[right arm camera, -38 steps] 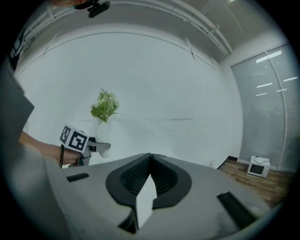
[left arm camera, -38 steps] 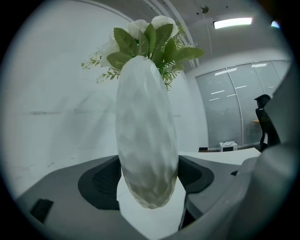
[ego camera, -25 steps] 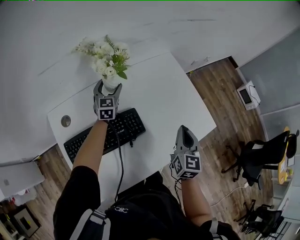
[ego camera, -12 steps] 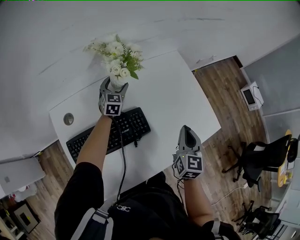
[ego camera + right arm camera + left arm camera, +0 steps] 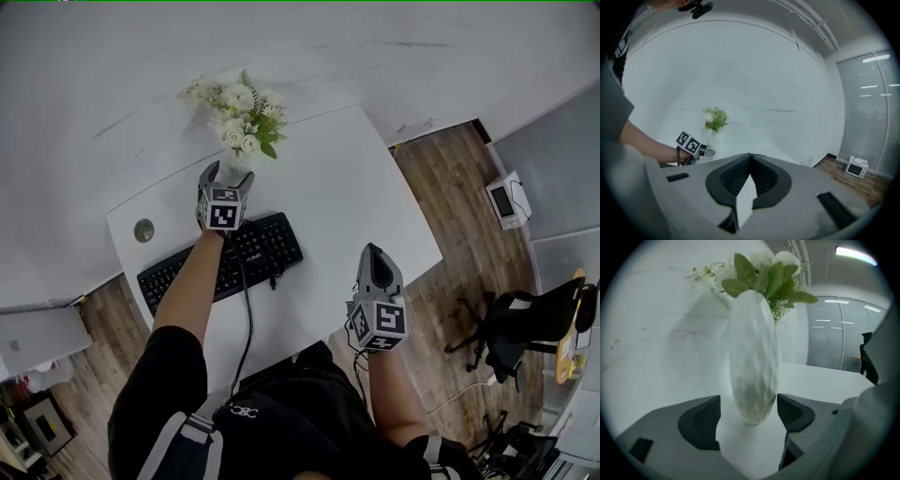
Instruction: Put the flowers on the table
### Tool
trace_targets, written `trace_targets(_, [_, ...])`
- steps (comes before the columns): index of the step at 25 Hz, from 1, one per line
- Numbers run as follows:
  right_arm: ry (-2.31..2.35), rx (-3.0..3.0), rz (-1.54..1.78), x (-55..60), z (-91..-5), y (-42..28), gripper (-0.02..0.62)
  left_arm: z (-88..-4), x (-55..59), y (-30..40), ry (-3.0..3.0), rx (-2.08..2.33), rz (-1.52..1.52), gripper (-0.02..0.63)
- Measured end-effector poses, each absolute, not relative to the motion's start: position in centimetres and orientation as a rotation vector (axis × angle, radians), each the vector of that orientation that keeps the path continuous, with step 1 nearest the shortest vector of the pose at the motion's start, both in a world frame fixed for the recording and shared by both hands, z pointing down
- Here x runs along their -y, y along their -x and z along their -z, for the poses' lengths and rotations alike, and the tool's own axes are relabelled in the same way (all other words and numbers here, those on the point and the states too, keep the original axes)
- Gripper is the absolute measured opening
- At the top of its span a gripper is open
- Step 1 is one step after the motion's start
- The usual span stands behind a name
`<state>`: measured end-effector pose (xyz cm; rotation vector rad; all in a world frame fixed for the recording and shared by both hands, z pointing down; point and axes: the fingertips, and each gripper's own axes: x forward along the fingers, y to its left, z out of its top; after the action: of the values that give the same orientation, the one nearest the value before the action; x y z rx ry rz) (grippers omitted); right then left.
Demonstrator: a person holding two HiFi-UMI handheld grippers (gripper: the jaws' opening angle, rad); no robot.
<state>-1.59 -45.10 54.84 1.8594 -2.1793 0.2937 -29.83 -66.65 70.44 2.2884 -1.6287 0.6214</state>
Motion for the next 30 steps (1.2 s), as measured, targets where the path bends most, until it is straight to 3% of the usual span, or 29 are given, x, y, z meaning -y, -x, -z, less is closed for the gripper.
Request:
trace_targets(9, [-1.783, 2.35, -0.262, 44.3, -51.7, 2.7, 0.003, -60.1, 59.6, 31.8, -2.237, 1.907, -0.458, 0.135])
trace_targets(11, [-1.757, 2.409, -0.259, 44.2, -50.7, 3.2, 0.003, -56.7, 56.9, 32.1, -2.222, 2.014, -0.42, 0.005])
trace_targets(21, [-1.485, 2.759, -0.248, 42.3, -45.5, 6.9, 0.003, -46.3, 43.0, 32.0, -2.062, 2.265, -0.269, 0.005])
trace_targets(30, [-1.229, 2.899, -0.161, 40.0, -43.3, 10.4, 0.002, -45.3, 32.3, 30.1, -1.979, 2.331, -0.238, 0.005])
